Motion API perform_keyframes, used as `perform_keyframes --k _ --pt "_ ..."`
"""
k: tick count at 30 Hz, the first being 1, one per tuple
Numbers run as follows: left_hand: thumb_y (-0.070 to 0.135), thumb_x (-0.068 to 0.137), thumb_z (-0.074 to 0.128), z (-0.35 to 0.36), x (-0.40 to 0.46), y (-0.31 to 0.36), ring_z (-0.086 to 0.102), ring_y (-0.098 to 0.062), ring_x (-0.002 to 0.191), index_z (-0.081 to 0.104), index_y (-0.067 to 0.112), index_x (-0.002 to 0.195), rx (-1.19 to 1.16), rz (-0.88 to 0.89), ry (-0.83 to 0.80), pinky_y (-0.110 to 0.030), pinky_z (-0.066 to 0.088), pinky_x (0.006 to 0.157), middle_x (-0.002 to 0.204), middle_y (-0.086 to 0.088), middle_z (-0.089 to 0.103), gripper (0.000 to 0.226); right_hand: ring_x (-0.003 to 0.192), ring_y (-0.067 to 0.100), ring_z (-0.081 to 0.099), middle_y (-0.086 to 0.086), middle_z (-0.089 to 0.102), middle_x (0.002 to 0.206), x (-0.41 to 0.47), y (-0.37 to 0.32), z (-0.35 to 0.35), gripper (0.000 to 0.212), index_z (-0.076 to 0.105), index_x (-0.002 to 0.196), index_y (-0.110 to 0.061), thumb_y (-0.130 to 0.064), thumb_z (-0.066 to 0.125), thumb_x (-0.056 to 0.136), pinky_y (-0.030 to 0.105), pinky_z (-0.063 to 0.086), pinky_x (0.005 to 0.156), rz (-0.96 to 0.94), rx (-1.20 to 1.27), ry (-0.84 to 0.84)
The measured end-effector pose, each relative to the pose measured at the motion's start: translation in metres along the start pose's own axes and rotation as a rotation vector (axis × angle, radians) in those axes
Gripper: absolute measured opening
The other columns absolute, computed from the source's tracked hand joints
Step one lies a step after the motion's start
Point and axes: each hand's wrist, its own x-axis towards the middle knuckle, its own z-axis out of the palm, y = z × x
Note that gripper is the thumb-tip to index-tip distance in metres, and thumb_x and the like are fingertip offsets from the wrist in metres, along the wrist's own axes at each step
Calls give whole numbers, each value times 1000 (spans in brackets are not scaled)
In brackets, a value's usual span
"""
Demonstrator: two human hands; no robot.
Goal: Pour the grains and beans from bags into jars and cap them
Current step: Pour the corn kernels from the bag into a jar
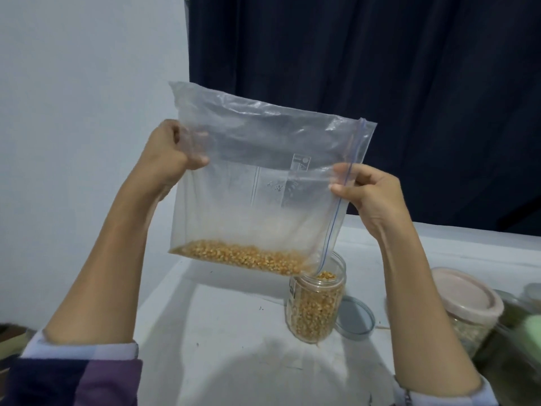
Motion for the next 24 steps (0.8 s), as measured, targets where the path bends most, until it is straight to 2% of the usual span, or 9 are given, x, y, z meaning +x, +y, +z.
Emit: perform_keyframes --k 3,6,7,10,13,16,19,22,24 --pt "0 78 72 3 -7 -5 62 2 71 64 4 107 -80 -46 88 -5 47 63 89 0 65 31 87 18 68 5 73 92 -3 4 0 26 72 89 -12 10 69 76 23 55 80 16 60 56" --pt "3 82 69 7 -14 -9 63 5 61 67 5 86 -212 -53 148 -7 48 62 66 10 68 4 86 14 69 2 73 86 -6 6 2 20 72 89 -11 6 65 82 18 53 76 -6 94 68" --pt "5 85 67 9 -15 -11 63 1 62 66 7 81 -240 -44 168 -12 50 64 62 11 67 4 86 13 69 1 73 85 -7 6 2 19 71 89 -10 6 63 84 18 53 77 -15 106 67" --pt "15 95 55 18 -17 -19 57 -16 71 59 9 81 -159 10 164 -29 47 64 74 -3 60 16 80 9 69 -3 73 78 -11 6 5 19 70 87 -12 4 58 89 21 55 78 -48 71 91" --pt "18 101 39 38 -21 -19 45 -11 58 44 21 73 -156 36 187 -23 38 51 68 1 47 29 73 5 68 -3 71 75 -12 9 13 24 66 83 -14 5 53 92 17 53 70 -103 34 159" --pt "14 100 35 52 -21 -12 35 -7 56 37 24 70 -201 25 241 -22 30 50 65 5 39 32 71 3 64 -3 68 73 -11 15 20 26 63 82 -18 3 52 93 17 51 70 -140 -10 263" --pt "19 101 34 59 -21 -4 39 -2 57 38 25 72 -152 68 254 -19 33 53 68 8 41 30 65 2 61 -2 66 70 -11 17 25 26 62 82 -16 4 51 93 15 49 66 -128 82 340" --pt "30 103 34 63 -19 5 49 8 60 45 26 77 -135 144 265 -11 39 58 74 12 50 28 59 1 62 0 66 70 -11 14 25 26 62 82 -13 6 50 94 14 49 61 -122 126 315" --pt "30 103 34 65 -14 9 48 5 61 46 24 75 -117 184 274 -12 39 58 73 10 50 31 59 5 64 0 67 69 -9 11 23 24 63 83 -13 5 51 94 15 50 63 -124 141 320"
